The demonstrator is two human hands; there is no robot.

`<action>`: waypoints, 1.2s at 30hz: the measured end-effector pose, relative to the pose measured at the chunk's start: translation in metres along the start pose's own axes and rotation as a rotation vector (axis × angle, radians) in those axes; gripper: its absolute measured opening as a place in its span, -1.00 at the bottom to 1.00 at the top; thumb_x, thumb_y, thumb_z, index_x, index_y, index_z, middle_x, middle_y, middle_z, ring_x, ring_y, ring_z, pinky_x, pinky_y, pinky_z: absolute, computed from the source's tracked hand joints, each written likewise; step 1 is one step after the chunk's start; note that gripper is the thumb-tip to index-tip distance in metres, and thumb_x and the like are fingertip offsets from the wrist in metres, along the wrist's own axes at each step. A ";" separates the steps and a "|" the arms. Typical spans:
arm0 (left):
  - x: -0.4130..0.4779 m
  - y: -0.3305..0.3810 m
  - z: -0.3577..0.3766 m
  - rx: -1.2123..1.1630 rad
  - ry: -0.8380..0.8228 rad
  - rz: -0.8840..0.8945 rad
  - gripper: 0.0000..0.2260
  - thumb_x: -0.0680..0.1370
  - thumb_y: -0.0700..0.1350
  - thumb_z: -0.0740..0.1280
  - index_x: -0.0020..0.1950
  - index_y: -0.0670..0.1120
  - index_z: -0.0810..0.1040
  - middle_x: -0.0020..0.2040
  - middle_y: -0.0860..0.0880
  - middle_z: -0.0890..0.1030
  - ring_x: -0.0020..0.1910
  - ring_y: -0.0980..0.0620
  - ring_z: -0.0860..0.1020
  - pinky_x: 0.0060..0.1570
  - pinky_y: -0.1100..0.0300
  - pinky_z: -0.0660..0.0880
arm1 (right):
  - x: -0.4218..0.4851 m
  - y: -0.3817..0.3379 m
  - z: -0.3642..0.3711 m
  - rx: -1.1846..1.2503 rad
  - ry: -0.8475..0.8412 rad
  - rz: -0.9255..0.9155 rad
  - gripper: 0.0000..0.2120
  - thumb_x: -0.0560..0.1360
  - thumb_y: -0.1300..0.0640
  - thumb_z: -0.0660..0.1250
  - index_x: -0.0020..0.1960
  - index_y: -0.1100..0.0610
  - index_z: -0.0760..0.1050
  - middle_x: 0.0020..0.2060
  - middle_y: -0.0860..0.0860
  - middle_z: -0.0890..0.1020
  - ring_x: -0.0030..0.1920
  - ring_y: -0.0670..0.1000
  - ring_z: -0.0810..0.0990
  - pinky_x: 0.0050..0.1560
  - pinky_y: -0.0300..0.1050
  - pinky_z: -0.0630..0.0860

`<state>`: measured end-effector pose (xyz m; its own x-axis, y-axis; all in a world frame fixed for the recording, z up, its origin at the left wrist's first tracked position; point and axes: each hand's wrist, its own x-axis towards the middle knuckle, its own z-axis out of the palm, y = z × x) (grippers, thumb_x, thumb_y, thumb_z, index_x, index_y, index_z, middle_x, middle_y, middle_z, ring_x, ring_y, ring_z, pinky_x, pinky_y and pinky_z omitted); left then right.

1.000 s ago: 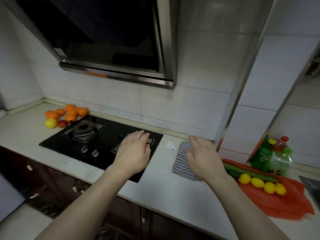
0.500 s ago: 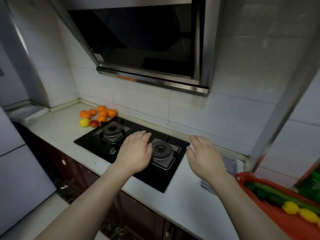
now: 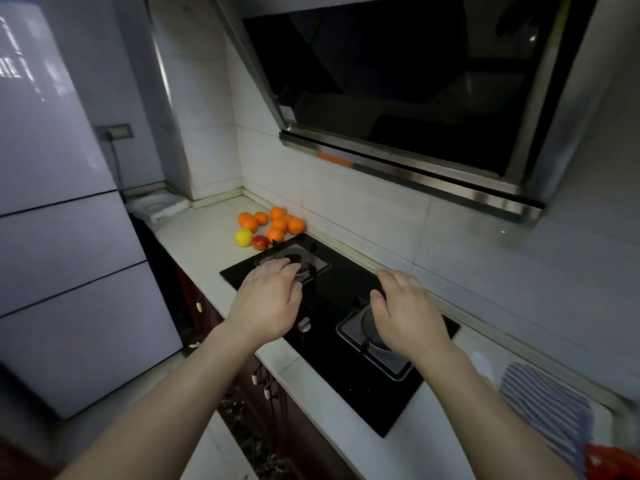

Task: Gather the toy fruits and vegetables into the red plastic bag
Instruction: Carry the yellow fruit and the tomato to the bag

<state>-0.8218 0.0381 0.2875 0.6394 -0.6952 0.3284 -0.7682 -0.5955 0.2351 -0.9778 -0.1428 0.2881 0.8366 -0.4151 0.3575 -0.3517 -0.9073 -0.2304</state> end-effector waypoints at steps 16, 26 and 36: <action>0.045 -0.211 -0.051 -0.058 0.079 -0.013 -0.61 0.61 0.00 0.13 0.38 -0.12 0.46 0.32 -0.14 0.51 0.34 -0.12 0.42 0.35 0.05 0.29 | 0.122 -0.169 0.084 -0.022 0.017 -0.034 -0.53 0.60 -0.04 0.08 0.44 0.15 0.32 0.35 0.05 0.45 0.35 0.02 0.37 0.37 -0.09 0.26; 0.079 -0.298 -0.059 -0.074 0.052 0.020 -0.65 0.65 -0.03 0.13 0.39 -0.12 0.44 0.38 -0.13 0.46 0.38 -0.11 0.38 0.39 0.05 0.24 | 0.171 -0.235 0.122 -0.013 0.030 -0.001 -0.54 0.61 -0.03 0.08 0.45 0.15 0.31 0.36 0.04 0.43 0.37 0.01 0.34 0.36 -0.18 0.21; 0.151 -0.366 -0.044 -0.063 0.024 0.001 -0.60 0.65 0.00 0.09 0.46 -0.10 0.36 0.44 -0.13 0.39 0.44 -0.08 0.31 0.43 0.13 0.14 | 0.270 -0.246 0.174 0.092 0.091 -0.048 -0.69 0.56 0.05 0.19 0.25 0.15 0.45 0.10 0.08 0.56 0.11 0.10 0.49 0.10 -0.08 0.40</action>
<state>-0.4451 0.1688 0.2916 0.6379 -0.6858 0.3503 -0.7701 -0.5673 0.2918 -0.5922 -0.0205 0.2838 0.8088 -0.3791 0.4495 -0.2686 -0.9182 -0.2912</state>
